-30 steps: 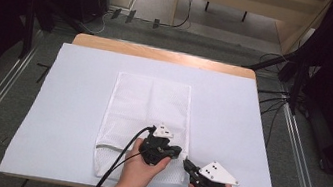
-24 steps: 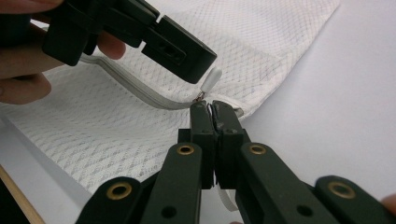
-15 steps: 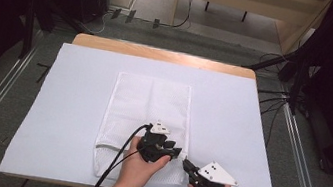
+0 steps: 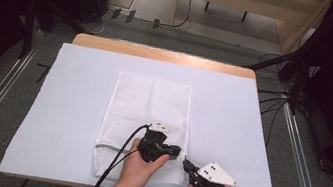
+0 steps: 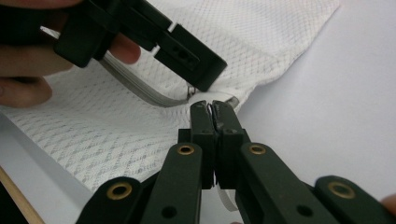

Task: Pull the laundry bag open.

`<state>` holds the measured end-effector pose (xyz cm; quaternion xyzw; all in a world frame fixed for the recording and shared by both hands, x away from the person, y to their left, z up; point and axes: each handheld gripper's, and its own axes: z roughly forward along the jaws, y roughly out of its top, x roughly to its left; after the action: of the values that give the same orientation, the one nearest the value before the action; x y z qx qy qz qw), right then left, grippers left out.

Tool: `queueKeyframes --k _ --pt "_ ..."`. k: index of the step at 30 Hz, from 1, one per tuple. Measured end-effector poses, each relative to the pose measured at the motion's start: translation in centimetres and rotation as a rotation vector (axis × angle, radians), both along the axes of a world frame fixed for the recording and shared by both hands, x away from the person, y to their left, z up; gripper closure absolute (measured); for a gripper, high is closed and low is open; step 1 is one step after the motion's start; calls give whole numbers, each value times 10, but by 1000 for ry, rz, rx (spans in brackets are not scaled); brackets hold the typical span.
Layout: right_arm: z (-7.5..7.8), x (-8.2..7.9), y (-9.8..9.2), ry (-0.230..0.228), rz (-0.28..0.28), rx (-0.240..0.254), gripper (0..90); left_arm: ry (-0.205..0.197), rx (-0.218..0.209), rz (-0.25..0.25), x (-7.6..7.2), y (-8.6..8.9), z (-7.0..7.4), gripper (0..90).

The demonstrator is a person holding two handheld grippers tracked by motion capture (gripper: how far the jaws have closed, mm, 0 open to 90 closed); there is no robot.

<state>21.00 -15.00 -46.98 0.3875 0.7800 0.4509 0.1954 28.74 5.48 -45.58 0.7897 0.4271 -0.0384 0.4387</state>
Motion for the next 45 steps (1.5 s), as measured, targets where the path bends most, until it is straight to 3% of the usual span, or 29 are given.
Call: queueKeyframes --k 4,9,26,45 --pt "2 -1 1 -3 4 -1 900 -56 18 2 -4 3 4 878" --pt "7 -4 1 -36 -2 -13 900 -97 27 12 -8 7 5 879" --pt "10 -3 -2 -28 5 -14 900 -114 41 52 -11 34 3 878" --pt "10 -2 -1 -17 48 -39 900 -103 49 118 -10 81 -2 877"
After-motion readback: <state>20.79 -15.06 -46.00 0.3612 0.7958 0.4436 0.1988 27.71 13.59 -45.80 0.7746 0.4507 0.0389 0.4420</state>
